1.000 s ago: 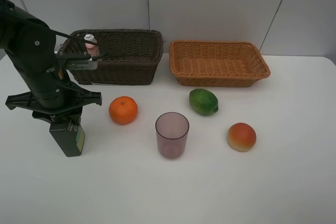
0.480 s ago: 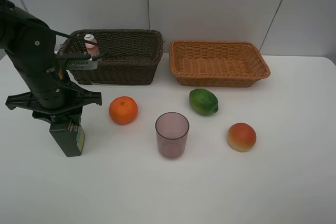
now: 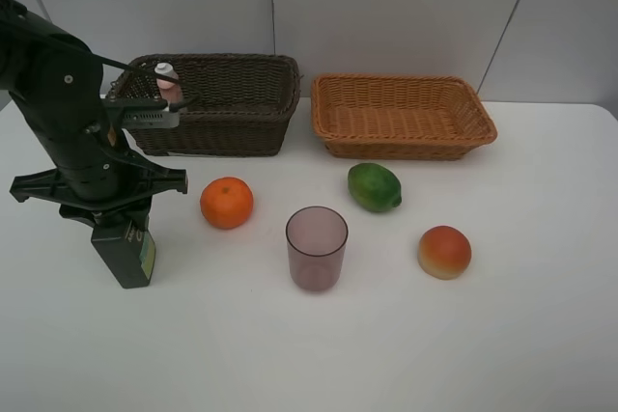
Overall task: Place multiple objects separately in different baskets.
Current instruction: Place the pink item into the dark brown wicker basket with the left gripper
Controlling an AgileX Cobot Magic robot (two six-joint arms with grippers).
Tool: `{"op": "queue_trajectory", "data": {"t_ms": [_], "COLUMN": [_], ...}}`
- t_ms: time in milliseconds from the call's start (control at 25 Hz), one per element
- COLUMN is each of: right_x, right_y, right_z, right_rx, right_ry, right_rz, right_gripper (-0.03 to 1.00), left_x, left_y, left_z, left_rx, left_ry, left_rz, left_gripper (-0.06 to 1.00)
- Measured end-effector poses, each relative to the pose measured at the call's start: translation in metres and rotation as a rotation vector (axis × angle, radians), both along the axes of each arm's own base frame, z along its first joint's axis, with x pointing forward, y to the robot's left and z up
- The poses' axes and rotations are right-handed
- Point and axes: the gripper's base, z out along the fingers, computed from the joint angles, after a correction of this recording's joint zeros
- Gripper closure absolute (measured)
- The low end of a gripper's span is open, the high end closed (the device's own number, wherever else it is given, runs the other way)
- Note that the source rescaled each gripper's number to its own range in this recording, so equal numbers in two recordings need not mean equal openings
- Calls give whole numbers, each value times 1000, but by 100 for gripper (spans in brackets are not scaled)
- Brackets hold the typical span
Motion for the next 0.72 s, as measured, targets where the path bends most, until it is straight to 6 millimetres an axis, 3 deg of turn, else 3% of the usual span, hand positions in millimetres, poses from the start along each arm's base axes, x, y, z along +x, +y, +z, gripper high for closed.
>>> {"op": "queue_trajectory", "data": {"t_ms": [280,560,720], "right_x": [0,0,0], "right_y": [0,0,0], "right_z": [0,0,0], "right_rx": [0,0,0], "right_ry": [0,0,0], "right_rz": [0,0,0], "right_gripper": [18,18,18], "left_x": [5,23,33], "left_y": [-1,10,11], "left_z": [14,75,97], "left_rx": [21,-20,-24], "left_ry": [14,-124,-175], "left_rz": [14,8,-20], "left_gripper": [46,46,46]}}
